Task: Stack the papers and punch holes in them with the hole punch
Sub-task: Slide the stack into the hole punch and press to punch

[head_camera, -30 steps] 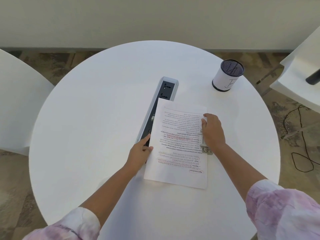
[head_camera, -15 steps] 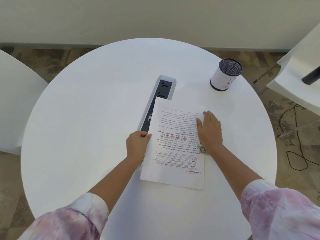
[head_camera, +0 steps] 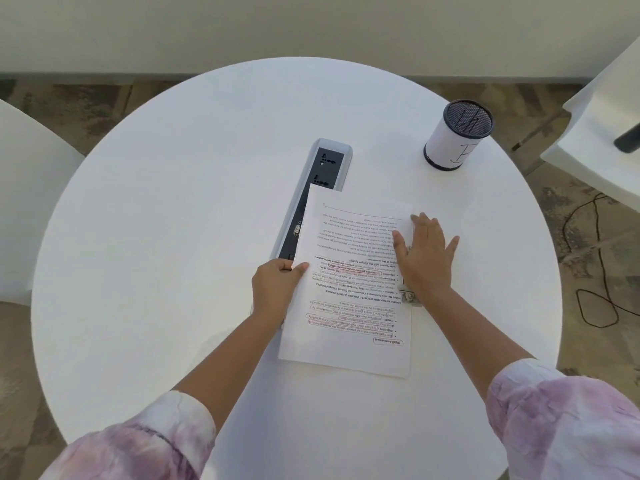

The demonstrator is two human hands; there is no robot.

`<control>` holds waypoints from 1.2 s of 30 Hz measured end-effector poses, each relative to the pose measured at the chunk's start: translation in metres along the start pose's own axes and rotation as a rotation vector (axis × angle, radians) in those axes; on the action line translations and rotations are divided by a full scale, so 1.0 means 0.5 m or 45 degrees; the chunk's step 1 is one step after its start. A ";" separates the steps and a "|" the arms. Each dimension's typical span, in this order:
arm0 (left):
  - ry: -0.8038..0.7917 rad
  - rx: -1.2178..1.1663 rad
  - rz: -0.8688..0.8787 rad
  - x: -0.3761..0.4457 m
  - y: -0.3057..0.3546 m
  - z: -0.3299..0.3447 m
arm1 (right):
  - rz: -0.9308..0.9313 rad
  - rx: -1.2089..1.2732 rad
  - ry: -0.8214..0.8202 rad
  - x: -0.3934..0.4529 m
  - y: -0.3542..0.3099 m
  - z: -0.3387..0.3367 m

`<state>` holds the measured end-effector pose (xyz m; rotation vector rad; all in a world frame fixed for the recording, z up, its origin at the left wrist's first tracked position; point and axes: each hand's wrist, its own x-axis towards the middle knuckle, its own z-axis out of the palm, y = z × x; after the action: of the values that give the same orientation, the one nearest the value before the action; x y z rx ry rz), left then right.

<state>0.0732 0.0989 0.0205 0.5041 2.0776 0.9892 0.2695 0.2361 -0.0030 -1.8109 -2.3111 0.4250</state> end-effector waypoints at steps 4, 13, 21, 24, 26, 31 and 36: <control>0.008 -0.037 0.008 0.001 -0.004 0.003 | 0.013 -0.005 -0.005 0.000 0.001 0.002; -0.019 -0.088 0.014 0.004 -0.011 0.001 | 0.013 0.030 -0.001 0.001 0.006 0.007; -0.090 -0.209 -0.062 0.012 -0.018 -0.005 | 0.044 0.153 0.010 0.010 0.012 0.015; -0.102 -0.233 -0.058 0.012 -0.021 -0.006 | 0.045 0.135 0.003 0.011 0.010 0.013; -0.107 -0.226 -0.033 0.010 -0.023 -0.008 | 0.050 0.114 -0.018 0.010 0.009 0.011; -0.127 -0.230 0.015 0.006 -0.024 -0.010 | 0.059 0.030 -0.046 0.008 0.000 -0.001; -0.124 -0.199 0.052 0.011 -0.031 -0.011 | 0.354 0.748 0.202 0.003 -0.019 -0.045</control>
<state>0.0652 0.0901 0.0081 0.5054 1.8929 1.1190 0.2671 0.2382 0.0212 -1.7692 -1.5992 0.8586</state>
